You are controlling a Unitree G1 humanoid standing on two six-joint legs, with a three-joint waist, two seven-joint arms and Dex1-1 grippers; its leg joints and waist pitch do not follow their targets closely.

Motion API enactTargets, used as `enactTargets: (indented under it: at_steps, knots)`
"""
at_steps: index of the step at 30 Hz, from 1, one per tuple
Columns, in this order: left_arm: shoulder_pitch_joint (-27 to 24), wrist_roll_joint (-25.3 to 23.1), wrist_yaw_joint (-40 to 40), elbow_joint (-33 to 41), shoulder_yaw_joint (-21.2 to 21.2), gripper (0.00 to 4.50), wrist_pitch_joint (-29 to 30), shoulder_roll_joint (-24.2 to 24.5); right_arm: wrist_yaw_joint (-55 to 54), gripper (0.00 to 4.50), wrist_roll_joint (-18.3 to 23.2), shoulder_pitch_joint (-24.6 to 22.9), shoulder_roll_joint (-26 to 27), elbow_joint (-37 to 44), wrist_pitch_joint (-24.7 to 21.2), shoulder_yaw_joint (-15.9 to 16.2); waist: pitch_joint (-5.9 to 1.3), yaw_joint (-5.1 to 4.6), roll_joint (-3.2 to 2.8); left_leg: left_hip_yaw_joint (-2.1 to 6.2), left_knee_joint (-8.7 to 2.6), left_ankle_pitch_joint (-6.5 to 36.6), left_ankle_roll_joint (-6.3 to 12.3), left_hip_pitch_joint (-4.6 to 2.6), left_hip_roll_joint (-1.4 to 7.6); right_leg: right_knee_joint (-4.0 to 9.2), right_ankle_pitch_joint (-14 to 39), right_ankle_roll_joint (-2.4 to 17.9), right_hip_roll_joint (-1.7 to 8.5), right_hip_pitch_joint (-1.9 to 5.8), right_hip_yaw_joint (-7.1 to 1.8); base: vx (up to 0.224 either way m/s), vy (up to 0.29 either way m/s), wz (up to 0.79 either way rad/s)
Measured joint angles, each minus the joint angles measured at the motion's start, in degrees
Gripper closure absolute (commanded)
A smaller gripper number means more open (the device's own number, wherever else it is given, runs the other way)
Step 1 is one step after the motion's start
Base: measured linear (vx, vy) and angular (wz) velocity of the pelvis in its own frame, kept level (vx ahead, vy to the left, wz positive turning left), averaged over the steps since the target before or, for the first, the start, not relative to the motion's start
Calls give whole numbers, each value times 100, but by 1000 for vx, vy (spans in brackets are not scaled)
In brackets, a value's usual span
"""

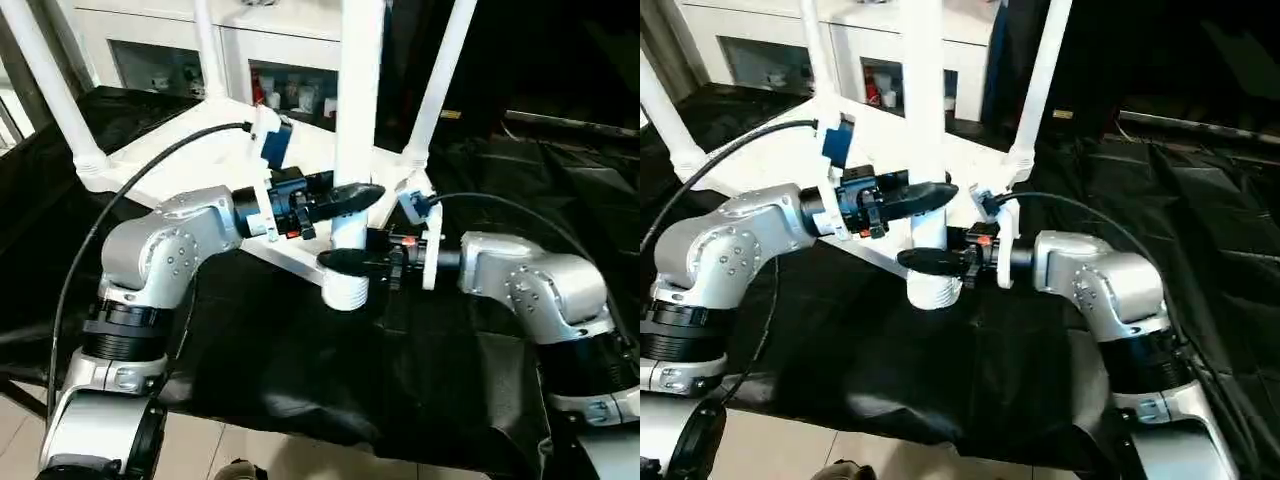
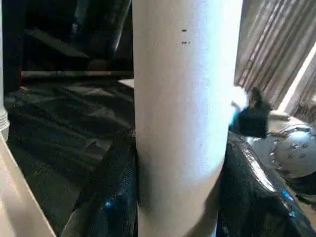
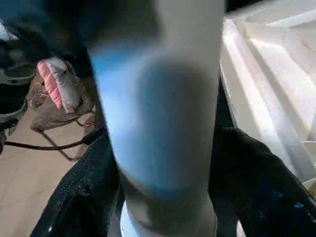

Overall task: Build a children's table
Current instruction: Pick table leg

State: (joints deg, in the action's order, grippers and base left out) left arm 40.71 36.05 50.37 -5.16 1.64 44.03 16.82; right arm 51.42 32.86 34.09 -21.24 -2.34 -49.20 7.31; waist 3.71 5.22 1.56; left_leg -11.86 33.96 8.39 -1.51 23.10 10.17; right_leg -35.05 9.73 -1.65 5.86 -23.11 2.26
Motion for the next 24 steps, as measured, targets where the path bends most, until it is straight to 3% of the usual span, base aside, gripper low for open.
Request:
enactTargets:
  at_steps: [20, 24]
  knots:
    - [7, -80, -110, -120, -1, 261, -33, -50, -47, 144, -148, -1, 89, -4, -1, 135, 0, 3, 0, 0, 0, 0, 0, 0, 0, -1, -1, 1, 0, 0, 0, 0, 0, 0]
    - [6, -79, -104, -120, -1, 261, -32, -63, -57, 178, -152, -1, 102, -12, -1, 163, 0, 7, 0, 0, 0, 0, 0, 0, 0, 0, -1, 1, 0, 0, 0, 0, 0, 0]
